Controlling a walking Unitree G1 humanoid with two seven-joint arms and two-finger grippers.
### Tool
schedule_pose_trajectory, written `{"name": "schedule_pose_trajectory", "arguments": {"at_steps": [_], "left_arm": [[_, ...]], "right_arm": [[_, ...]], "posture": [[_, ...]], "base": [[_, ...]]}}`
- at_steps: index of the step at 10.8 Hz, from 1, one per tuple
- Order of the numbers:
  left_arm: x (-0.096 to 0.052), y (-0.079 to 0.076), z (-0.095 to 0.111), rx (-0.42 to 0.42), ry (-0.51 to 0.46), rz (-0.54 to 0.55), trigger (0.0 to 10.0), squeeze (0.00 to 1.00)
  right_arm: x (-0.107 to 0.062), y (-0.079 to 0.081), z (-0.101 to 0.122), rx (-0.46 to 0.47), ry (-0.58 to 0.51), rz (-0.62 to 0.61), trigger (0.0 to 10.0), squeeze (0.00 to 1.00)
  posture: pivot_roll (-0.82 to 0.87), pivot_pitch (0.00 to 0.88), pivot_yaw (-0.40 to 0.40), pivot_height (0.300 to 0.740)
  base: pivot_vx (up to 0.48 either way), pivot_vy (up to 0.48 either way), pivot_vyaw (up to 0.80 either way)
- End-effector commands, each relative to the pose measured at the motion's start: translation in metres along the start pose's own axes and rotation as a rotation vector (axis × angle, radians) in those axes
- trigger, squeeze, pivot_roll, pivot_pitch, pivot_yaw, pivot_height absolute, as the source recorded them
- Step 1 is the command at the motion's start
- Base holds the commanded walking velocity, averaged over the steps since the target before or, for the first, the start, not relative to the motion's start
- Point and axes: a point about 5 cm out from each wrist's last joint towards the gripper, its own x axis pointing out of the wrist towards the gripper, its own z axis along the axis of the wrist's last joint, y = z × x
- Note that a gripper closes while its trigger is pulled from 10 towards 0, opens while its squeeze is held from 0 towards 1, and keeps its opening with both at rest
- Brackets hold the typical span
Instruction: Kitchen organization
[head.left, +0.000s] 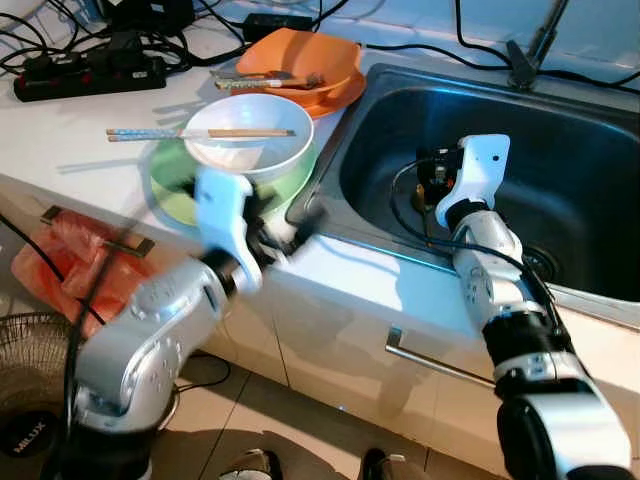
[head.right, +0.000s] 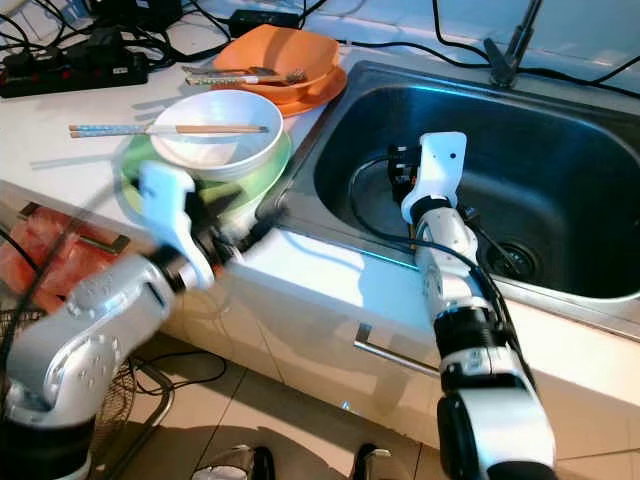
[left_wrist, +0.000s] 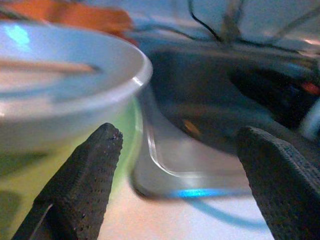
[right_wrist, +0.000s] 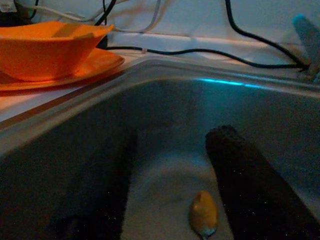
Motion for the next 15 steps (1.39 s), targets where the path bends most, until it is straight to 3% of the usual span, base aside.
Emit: {"name": "schedule_pose_trajectory", "arguments": {"at_steps": [1,3,5,6,7,10,12,13,15], "left_arm": [[0.001,0.006,0.003,0.022,-0.033,0.052,10.0,0.0],[0.004,0.029,0.02,0.078,-0.143,0.214,10.0,0.0],[-0.002,0.051,0.03,0.09,-0.223,0.372,10.0,0.0],[-0.002,0.054,0.032,0.09,-0.243,0.398,10.0,0.0],[-0.001,0.058,0.032,0.075,-0.248,0.409,10.0,0.0],[-0.002,0.072,0.038,0.069,-0.302,0.491,10.0,0.0],[-0.006,0.094,0.035,0.0,-0.291,0.588,10.0,0.0],[-0.005,0.1,0.033,-0.027,-0.278,0.613,10.0,0.0],[-0.003,0.117,0.026,-0.121,-0.25,0.66,10.0,0.0]], "right_arm": [[-0.002,0.001,-0.001,-0.019,0.001,-0.007,10.0,1.0],[-0.004,0.002,0.0,0.001,-0.005,0.016,10.0,1.0],[-0.006,0.005,0.002,0.081,-0.01,0.055,10.0,1.0],[-0.006,0.006,0.002,0.131,-0.005,0.074,10.0,1.0],[-0.007,0.007,0.002,0.124,-0.005,0.088,10.0,0.0],[-0.01,0.011,0.005,0.185,-0.012,0.133,10.0,0.0],[-0.013,0.017,0.005,0.185,-0.008,0.144,10.0,0.0],[-0.015,0.017,0.004,0.13,-0.013,0.135,10.0,0.0],[-0.019,0.019,0.003,0.141,-0.011,0.153,10.0,0.0]], "posture": [[0.15,0.126,0.039,0.74],[0.13,0.101,0.035,0.74],[0.12,0.083,0.03,0.74],[0.12,0.083,0.03,0.74],[0.11,0.073,0.023,0.74],[0.12,0.067,0.025,0.74],[0.11,0.069,0.027,0.74],[0.11,0.067,0.026,0.74],[0.1,0.065,0.027,0.74]], "base": [[0.0,0.0,0.0],[0.0,0.0,0.0],[0.0,0.0,0.0],[0.0,0.0,0.0],[0.0,0.0,0.0],[0.0,0.0,0.0],[0.0,0.0,0.0],[0.0,0.0,0.0],[0.0,0.0,0.0]]}}
